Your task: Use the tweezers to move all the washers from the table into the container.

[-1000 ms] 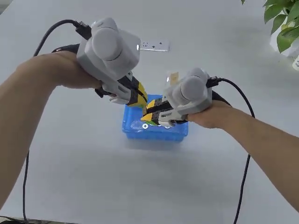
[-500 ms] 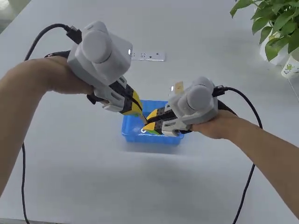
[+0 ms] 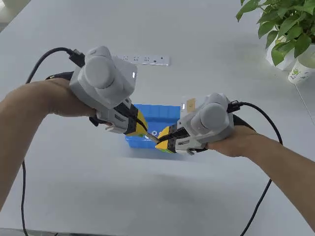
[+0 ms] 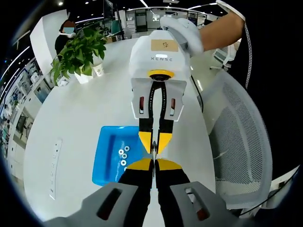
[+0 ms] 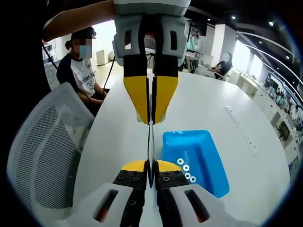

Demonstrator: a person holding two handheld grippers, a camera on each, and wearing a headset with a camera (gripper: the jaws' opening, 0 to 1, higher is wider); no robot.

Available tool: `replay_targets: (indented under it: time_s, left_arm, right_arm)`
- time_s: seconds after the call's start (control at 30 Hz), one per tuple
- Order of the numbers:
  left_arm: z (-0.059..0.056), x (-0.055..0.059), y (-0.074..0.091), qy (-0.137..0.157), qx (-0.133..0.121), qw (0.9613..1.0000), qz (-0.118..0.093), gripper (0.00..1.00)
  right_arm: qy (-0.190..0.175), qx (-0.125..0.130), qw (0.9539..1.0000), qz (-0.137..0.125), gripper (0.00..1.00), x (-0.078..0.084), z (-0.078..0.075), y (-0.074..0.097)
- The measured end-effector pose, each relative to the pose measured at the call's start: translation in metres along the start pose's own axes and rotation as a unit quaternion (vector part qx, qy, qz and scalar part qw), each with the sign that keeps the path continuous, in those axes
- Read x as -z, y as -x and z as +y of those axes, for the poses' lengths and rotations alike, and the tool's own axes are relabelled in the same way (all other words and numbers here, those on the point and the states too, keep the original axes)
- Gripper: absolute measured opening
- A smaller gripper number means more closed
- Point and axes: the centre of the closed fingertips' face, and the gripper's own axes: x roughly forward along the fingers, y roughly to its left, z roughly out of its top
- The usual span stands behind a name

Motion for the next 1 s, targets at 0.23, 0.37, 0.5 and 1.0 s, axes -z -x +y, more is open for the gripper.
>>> replay_targets:
  time_s: [0.23,0.37,0.5,1.0]
  left_arm:
    - [-0.01,0.01,-0.011,-0.013,0.008,0.9998,0.013,0.05]
    - [-0.015,0.016,-0.018,-0.02,0.014,0.9995,0.02,0.06]
    - [-0.02,0.022,-0.025,-0.024,0.015,0.9993,0.025,0.06]
    - [-0.033,0.045,-0.053,-0.031,0.025,0.9985,0.039,0.06]
  right_arm:
    - [-0.002,-0.013,0.9998,0.016,0.06,0.008,0.011,-0.001]
    - [0.001,-0.021,0.9994,0.029,0.06,0.014,0.018,-0.001]
    - [0.003,-0.025,0.9989,0.039,0.06,0.019,0.023,-0.003]
    - [0.006,-0.023,0.9974,0.068,0.06,0.041,0.038,-0.015]
